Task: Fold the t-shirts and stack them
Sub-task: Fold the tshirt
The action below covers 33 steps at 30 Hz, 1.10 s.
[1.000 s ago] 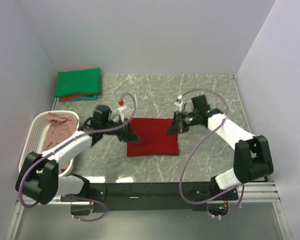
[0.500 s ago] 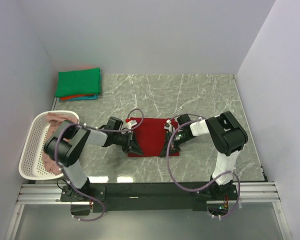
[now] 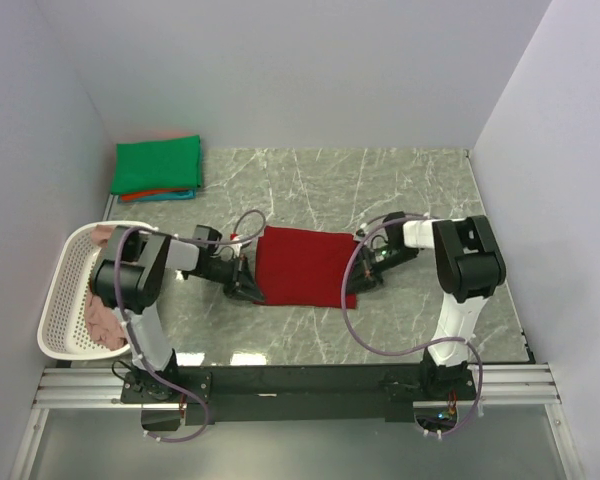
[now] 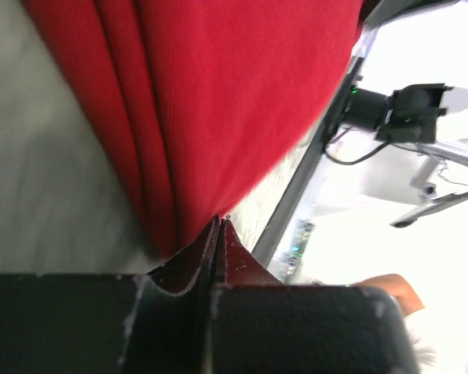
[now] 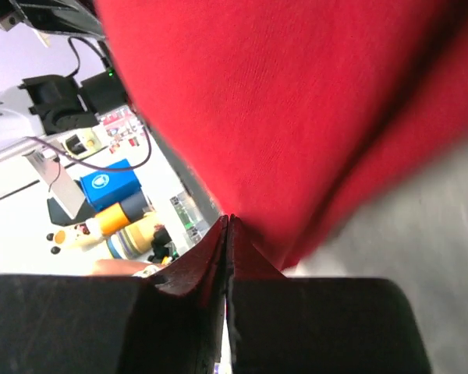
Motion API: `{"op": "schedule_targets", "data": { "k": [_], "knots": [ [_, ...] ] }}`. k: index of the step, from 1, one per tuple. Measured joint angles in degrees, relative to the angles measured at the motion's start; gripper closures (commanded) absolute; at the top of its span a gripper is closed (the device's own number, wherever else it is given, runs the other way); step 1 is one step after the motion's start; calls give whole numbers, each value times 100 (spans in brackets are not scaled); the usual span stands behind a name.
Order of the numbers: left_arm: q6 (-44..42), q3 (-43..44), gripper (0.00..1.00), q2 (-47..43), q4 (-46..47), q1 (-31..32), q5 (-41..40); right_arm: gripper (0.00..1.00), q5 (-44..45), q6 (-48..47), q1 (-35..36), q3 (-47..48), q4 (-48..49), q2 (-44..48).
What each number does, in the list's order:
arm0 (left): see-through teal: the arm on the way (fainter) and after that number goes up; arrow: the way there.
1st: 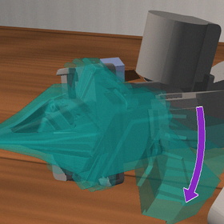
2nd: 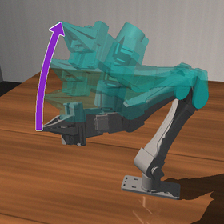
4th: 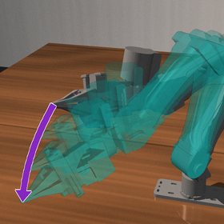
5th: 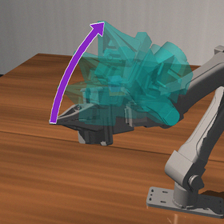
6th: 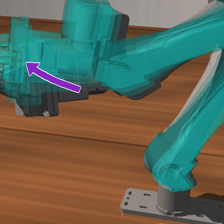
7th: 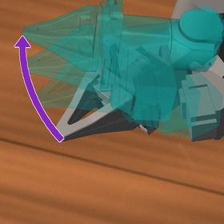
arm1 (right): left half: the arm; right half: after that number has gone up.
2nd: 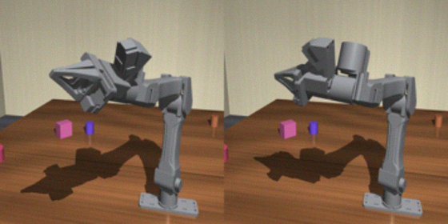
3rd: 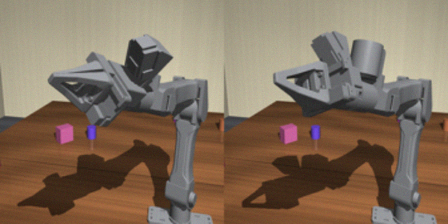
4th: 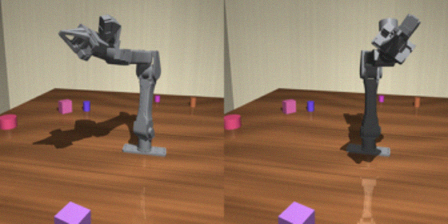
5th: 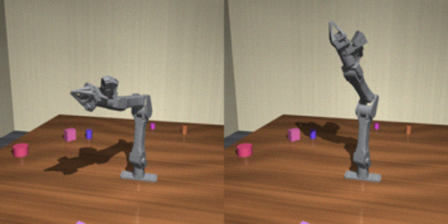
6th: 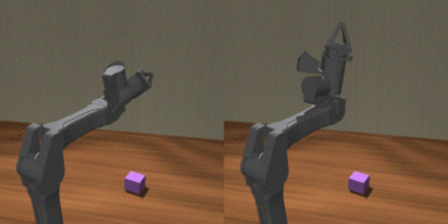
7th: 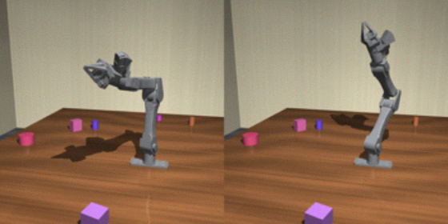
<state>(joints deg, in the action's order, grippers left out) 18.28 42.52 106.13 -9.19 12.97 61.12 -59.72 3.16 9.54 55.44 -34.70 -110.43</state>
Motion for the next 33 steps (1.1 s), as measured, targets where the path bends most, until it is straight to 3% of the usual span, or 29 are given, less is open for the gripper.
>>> {"op": "schedule_targets", "data": {
  "k": [2, 5, 10, 14, 20, 26, 33],
  "knots": [
    [-350, 55, 91, -391, -490, -105, -70, 92, 48, -212, -133, 251, -511, 208],
    [-374, 310, 89, -1108, -649, 20, -76, 91, 0, 22, -68, 514, -511, 785],
    [658, 743, 87, -1537, 835, 837, -195, 92, -120, 1062, 664, 782, 684, 1189],
    [1469, 835, 90, -841, 1926, 1193, -431, 92, 24, 1751, 1366, 678, 1563, 776],
    [2116, 883, 93, 741, 2350, 809, -970, 94, 514, 2208, 1458, 688, 2264, -514],
    [2275, 898, 92, 905, 2192, 201, -542, 92, 463, 1996, 1266, 861, 1862, -726],
    [1248, 763, 85, 13, 997, -452, -599, 87, 470, 909, 415, 1300, 111, -476]
  ]
}}
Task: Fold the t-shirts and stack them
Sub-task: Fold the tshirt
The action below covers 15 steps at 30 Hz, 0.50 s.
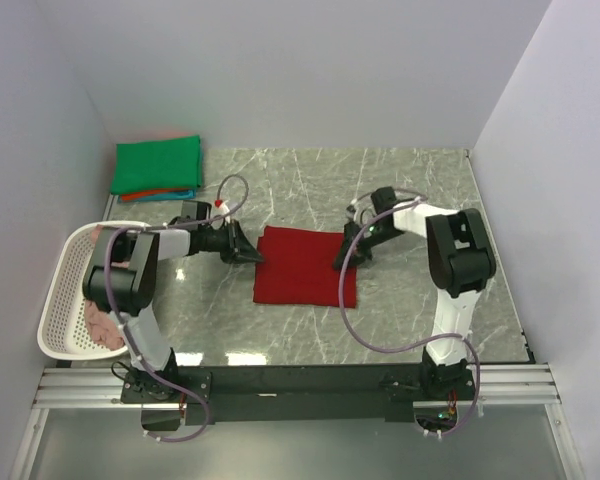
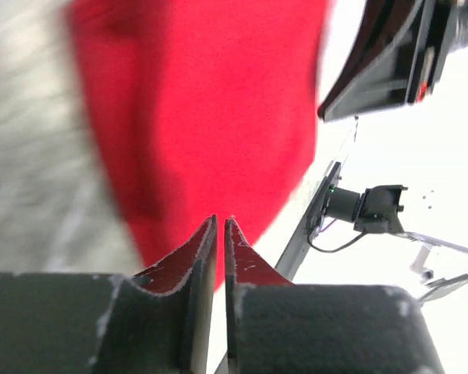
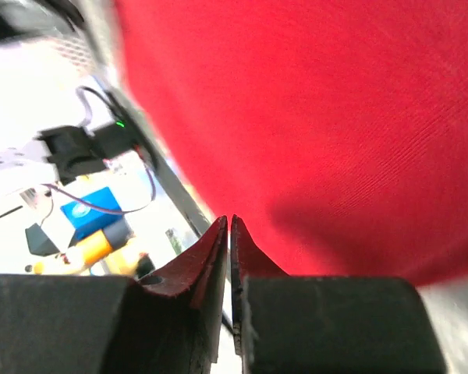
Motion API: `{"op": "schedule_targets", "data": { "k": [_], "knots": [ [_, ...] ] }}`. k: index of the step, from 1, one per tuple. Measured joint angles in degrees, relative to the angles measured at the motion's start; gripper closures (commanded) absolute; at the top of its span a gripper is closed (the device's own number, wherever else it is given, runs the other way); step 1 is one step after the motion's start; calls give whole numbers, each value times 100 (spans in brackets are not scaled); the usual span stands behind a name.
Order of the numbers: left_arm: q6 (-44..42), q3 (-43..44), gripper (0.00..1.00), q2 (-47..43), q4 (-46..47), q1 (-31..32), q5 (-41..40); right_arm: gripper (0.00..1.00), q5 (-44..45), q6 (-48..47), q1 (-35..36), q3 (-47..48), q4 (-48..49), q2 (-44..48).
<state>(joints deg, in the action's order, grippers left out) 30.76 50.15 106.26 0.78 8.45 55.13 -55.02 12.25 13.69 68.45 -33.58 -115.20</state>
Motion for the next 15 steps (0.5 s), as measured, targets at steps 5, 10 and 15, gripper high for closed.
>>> {"op": "schedule_targets", "data": {
  "k": [5, 10, 15],
  "knots": [
    [2, 439, 82, -481, 251, 332, -35, 87, -170, 83, -284, 448, 105, 417],
    [540, 1386, 82, 247, 1130, 824, -297, 87, -184, 713, -269, 743, 953, 96],
    [1036, 1720, 83, 1325, 1567, 881, -529, 88, 28, 1099, -284, 894, 1408, -680]
  ]
}}
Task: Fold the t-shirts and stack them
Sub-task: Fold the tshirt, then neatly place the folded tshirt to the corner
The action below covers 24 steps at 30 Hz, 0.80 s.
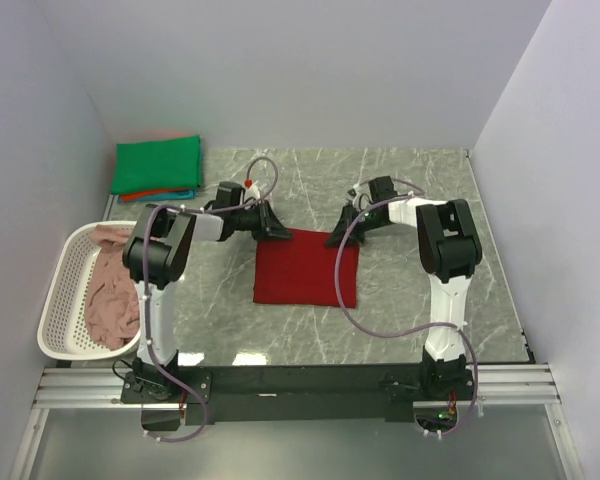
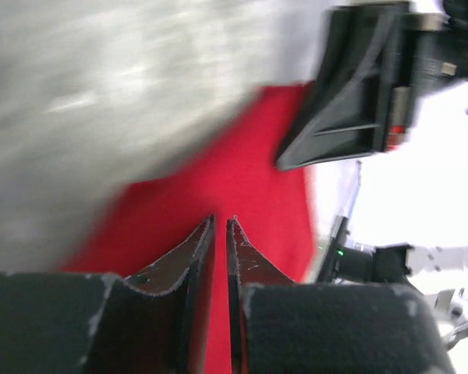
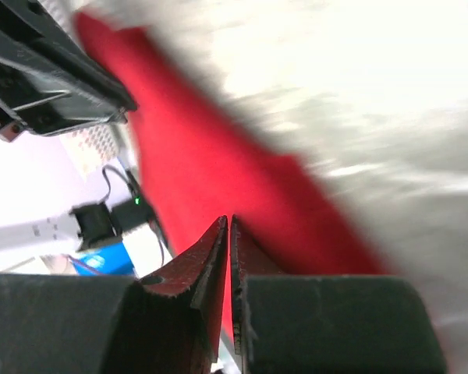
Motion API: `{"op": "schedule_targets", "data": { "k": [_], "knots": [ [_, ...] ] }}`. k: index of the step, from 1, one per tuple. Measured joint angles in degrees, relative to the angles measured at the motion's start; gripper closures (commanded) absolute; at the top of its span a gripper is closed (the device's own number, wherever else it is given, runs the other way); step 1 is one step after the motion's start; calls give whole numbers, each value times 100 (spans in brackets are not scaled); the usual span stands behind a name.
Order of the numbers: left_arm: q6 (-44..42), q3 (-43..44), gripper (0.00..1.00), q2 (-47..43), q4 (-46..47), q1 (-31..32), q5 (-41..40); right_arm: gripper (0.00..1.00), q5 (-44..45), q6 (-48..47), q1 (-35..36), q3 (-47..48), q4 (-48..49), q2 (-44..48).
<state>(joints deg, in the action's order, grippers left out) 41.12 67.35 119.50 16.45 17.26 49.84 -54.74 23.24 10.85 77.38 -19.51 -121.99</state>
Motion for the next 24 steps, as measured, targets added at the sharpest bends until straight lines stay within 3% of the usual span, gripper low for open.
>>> {"op": "schedule_targets", "data": {
  "k": [7, 10, 13, 14, 18, 21, 22, 24],
  "knots": [
    [96, -107, 82, 479, -46, -511, 197, 87, -9, 343, -409, 28, 114, -409],
    [94, -254, 74, 455, 13, -837, 435, 84, 155, 275, -625, 227, -155, -426],
    [-142, -262, 61, 330, -238, -1088, 597, 77, 448, 125, -710, 553, -490, -439],
    [-289, -258, 58, 232, -372, -1145, 586, 66, 529, 63, -715, 678, -586, -448],
    [-1176, -236, 40, -522, -1318, -1340, 269, 48, 1047, -343, -680, 1209, -901, -345],
    [-1751, -238, 20, -1676, -1943, -1491, 20, 47, 1392, -704, -553, 1191, -1078, 146],
    [-1867, -234, 5, -2100, -2085, -1565, -28, 47, 1532, -839, -442, 1126, -1104, 433],
    [-2083, -151, 1, -2879, -2374, -1764, -81, 46, 1832, -1069, -90, 946, -1141, 1029]
  ]
}}
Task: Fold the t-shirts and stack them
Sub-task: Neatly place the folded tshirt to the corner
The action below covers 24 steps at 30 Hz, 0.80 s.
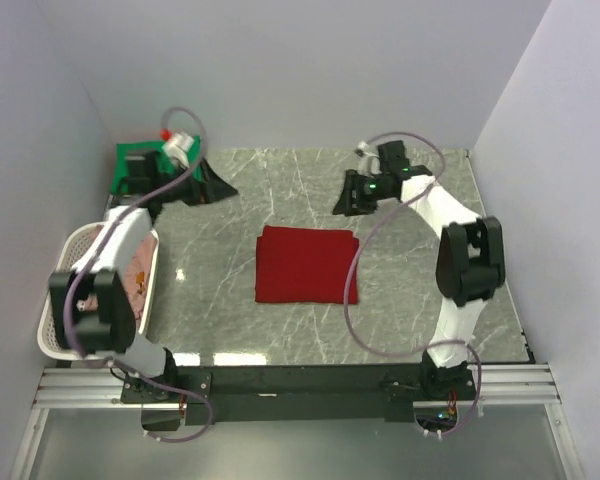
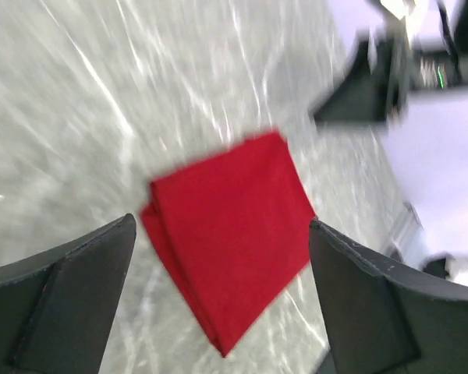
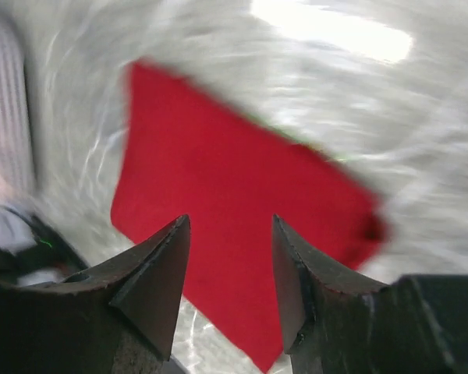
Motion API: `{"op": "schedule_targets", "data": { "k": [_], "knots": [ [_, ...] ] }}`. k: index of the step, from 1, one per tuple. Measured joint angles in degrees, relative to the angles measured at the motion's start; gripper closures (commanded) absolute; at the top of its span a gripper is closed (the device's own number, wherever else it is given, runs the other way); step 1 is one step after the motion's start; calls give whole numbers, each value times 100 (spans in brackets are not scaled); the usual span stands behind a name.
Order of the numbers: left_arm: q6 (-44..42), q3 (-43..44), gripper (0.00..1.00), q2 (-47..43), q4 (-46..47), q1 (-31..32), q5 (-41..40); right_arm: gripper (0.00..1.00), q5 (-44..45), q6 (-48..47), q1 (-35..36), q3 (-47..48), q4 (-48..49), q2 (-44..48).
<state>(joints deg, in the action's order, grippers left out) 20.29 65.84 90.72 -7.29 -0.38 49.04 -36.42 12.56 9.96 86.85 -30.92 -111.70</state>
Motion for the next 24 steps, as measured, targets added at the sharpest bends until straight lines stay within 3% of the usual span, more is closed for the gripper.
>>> {"op": "schedule_targets", "data": {
  "k": [6, 13, 18, 24],
  "knots": [
    [-177, 846, 1, -1228, -846, -935, -518, 46, 1241, -662, 2369, -455, 116, 1561],
    [-428, 1115, 1, -1598, -1794, -1853, -901, 47, 2658, -1152, 4666, -339, -74, 940],
    [-708, 977, 1, -1742, -2527, -2063, -1071, 49, 3222, -1314, 5394, -122, -184, 57],
    [-942, 271, 1, -2282, -2962, -2105, -1419, 50, 3799, -1397, 5593, 153, -345, -557]
  ]
}}
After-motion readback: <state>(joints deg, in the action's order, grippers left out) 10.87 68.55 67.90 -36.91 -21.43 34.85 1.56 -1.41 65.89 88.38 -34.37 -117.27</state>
